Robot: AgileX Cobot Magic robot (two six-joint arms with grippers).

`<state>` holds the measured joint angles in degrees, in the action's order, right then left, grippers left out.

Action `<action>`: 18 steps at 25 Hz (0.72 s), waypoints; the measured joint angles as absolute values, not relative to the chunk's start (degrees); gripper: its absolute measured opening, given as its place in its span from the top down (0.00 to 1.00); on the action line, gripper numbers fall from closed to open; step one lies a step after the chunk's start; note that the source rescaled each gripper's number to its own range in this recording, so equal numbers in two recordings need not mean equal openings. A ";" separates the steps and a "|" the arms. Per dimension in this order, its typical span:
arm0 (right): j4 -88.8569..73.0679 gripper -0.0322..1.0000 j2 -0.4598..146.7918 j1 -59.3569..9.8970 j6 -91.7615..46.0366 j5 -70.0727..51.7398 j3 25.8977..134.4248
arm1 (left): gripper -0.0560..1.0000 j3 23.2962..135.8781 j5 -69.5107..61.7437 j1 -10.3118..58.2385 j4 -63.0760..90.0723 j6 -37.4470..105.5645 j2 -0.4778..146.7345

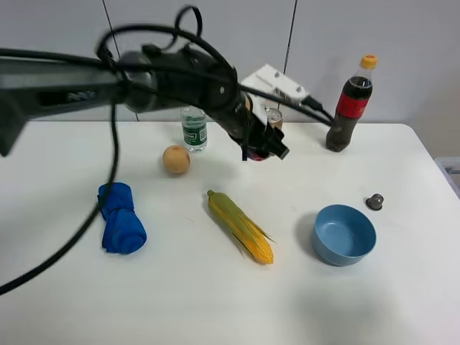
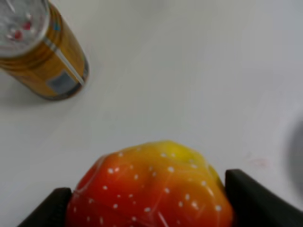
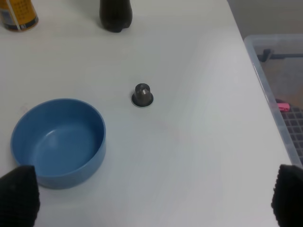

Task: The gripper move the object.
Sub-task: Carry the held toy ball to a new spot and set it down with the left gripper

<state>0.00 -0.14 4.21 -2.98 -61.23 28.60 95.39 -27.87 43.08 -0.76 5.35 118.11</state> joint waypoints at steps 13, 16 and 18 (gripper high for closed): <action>0.30 0.00 -0.14 4.21 -2.98 -61.23 28.60 | 0.93 83.16 -39.30 33.66 -0.51 1.01 102.36; 0.00 0.00 -0.14 4.21 -2.98 -61.23 28.60 | 0.93 76.37 -32.92 28.35 -0.67 1.43 101.53; 0.30 0.00 -0.14 4.21 -2.98 -61.23 28.60 | 0.93 72.33 -26.77 24.72 -1.17 1.85 101.53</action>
